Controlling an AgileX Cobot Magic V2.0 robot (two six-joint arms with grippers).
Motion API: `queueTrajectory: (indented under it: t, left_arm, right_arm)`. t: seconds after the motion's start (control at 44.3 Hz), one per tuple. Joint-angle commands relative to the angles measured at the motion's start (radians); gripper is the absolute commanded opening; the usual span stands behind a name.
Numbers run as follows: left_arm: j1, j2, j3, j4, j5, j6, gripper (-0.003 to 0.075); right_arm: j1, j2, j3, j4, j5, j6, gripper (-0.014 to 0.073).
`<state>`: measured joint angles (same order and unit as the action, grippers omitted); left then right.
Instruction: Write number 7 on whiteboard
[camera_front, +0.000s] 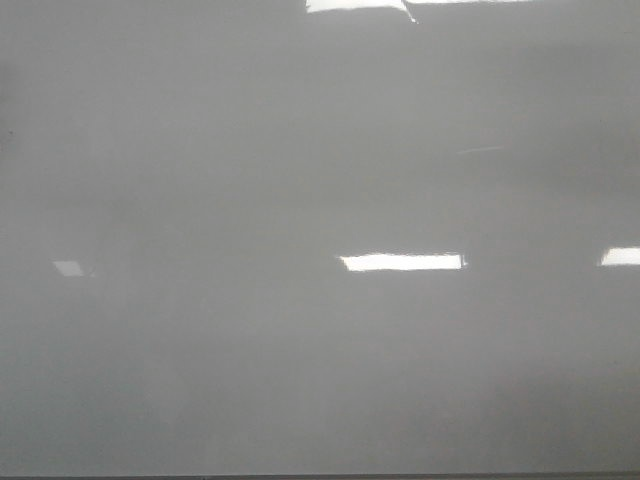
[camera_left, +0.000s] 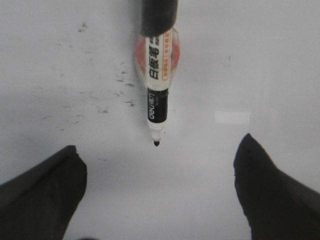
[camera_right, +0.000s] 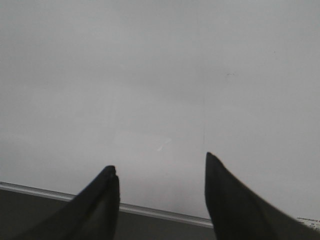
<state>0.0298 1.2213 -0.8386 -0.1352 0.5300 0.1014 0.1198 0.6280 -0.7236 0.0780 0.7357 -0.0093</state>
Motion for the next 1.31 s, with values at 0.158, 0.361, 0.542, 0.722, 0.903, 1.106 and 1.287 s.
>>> queueTrajectory:
  t: [0.158, 0.361, 0.542, 0.722, 0.903, 1.106, 1.287]
  left_arm:
    - [-0.008, 0.105, -0.056, -0.022, -0.203, 0.001, 0.058]
    - [-0.008, 0.149, -0.056, -0.022, -0.304, 0.001, 0.0483]
    - [-0.008, 0.183, -0.056, -0.022, -0.324, 0.001, 0.0399]
    - [-0.008, 0.21, -0.056, -0.022, -0.324, 0.001, 0.0384]
    - [-0.008, 0.236, -0.056, -0.022, -0.324, 0.001, 0.0356]
    - [-0.008, 0.235, -0.056, -0.022, -0.324, 0.001, 0.0143]
    - [-0.008, 0.207, -0.056, -0.022, -0.296, 0.001, -0.0021]
  right_arm:
    - [0.0, 0.009, -0.027, 0.004, -0.072, -0.009, 0.0414]
    - [0.0, 0.009, -0.027, 0.004, -0.072, -0.009, 0.0414]
    - [0.0, 0.009, -0.027, 0.004, -0.072, -0.009, 0.0414]
    - [0.0, 0.009, -0.027, 0.004, -0.072, -0.009, 0.0414]
    - [0.0, 0.009, -0.027, 0.004, -0.072, -0.009, 0.0414]
    - [0.0, 0.009, -0.027, 0.004, -0.072, -0.009, 0.0414]
    - [0.0, 0.009, -0.027, 0.004, -0.074, -0.009, 0.0414]
